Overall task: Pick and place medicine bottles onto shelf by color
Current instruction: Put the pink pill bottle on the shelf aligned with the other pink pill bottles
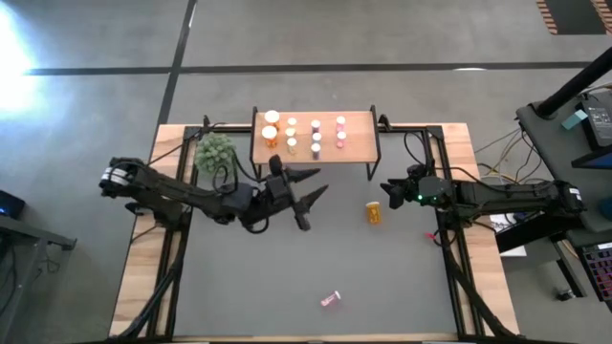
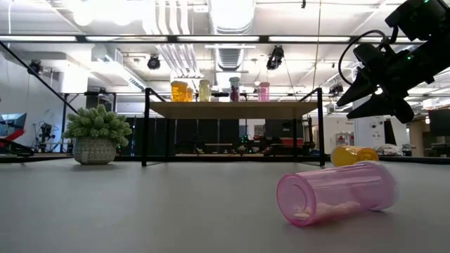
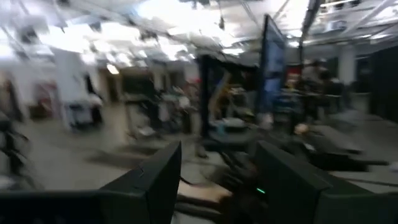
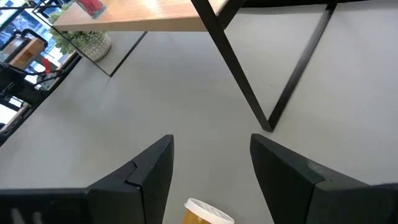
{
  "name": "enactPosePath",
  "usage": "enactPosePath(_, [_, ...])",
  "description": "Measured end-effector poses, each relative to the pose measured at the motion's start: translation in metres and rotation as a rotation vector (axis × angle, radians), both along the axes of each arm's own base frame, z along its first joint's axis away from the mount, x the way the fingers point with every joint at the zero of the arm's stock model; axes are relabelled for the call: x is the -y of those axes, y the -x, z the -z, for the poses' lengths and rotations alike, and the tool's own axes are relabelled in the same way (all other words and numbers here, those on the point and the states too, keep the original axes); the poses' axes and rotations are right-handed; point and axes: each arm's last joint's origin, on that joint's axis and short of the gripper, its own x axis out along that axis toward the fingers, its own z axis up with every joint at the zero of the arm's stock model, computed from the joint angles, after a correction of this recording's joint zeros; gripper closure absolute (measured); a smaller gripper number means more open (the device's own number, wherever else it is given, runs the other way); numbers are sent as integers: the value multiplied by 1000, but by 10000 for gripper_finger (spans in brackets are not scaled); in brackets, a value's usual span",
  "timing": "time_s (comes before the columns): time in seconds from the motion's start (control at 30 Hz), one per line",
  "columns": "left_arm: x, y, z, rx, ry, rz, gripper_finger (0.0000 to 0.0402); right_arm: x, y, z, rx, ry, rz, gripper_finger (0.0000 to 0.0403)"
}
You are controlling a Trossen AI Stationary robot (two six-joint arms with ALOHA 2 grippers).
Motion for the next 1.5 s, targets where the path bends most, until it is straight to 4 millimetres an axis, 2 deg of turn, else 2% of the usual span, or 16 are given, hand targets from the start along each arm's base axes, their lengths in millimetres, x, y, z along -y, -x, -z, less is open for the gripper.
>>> enactPosePath(0.23, [17,13,-4,-4,141,143,212,0,0,0,-9,15,-10,200])
enactPosePath(0.47, [38,19,-4,-2,166,240,212,1,-1,-2,19,10,9,200])
enactPosePath(0.67, [55,25,-4,-4,168,294,212,-3,-7,-10,312,-418,83,199])
enactPosePath(0.77, [58,26,-5,-2,169,306,212,-3,-8,-12,374,-503,113,199])
enactPosePath(0.93, [59,23,-3,18,224,317,212,-3,-8,-13,358,-453,94,200])
enactPosePath(1.07, [59,22,0,52,364,349,212,-3,-9,-12,272,-295,5,200])
enactPosePath(1.37, [63,23,8,98,611,415,212,-2,-14,-21,360,-247,-30,200])
enactPosePath(1.5, [74,11,21,61,668,468,212,-3,-15,-25,388,-210,-68,200])
